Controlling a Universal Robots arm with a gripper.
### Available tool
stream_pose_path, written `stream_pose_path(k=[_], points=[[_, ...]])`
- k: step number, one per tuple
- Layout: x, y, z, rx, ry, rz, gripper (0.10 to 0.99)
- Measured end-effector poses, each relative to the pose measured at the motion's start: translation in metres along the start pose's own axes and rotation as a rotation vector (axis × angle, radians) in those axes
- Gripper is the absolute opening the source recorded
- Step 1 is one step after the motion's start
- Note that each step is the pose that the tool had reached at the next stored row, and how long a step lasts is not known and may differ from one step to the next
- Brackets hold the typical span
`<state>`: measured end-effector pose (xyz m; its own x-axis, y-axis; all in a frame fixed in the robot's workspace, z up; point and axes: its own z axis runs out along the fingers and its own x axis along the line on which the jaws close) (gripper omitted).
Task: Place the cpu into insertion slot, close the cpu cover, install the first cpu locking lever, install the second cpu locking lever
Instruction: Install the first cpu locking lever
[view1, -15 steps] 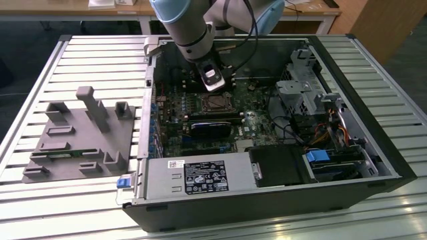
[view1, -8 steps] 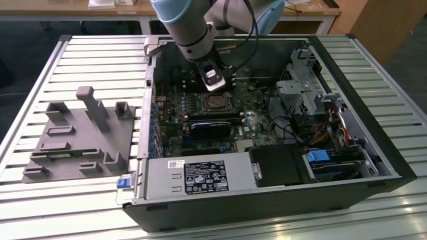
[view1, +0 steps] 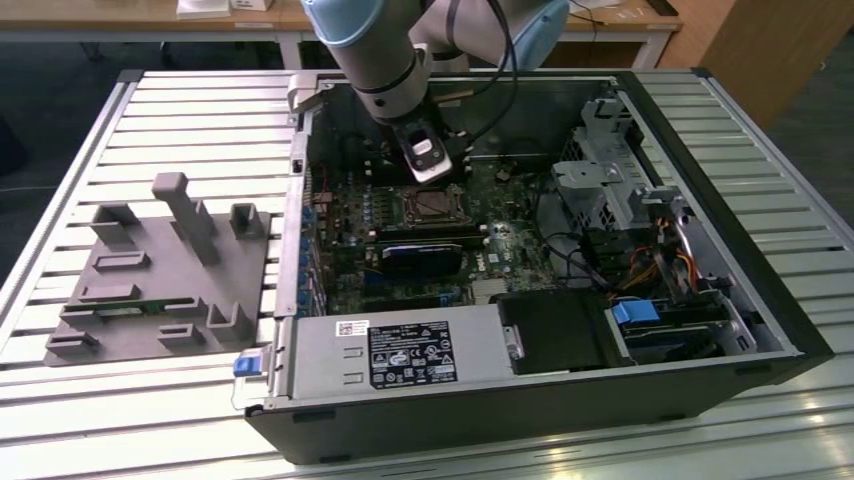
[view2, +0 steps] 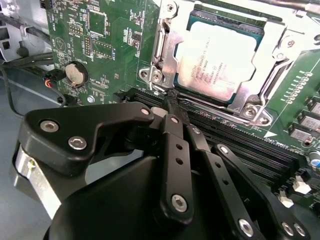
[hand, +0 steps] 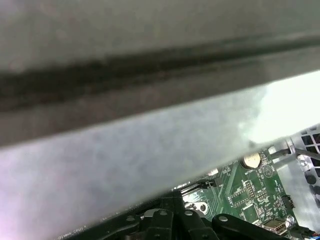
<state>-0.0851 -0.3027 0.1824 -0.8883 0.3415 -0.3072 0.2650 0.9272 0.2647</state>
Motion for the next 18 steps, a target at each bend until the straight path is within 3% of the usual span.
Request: stream_pose_path(k=[13, 18], points=[[-0.0002, 0.0001, 0.0001, 0.001, 0.0001, 0.000, 0.102], [-0.0038, 0.0011, 0.0016, 0.009, 0.0163, 0.003, 0.102]])
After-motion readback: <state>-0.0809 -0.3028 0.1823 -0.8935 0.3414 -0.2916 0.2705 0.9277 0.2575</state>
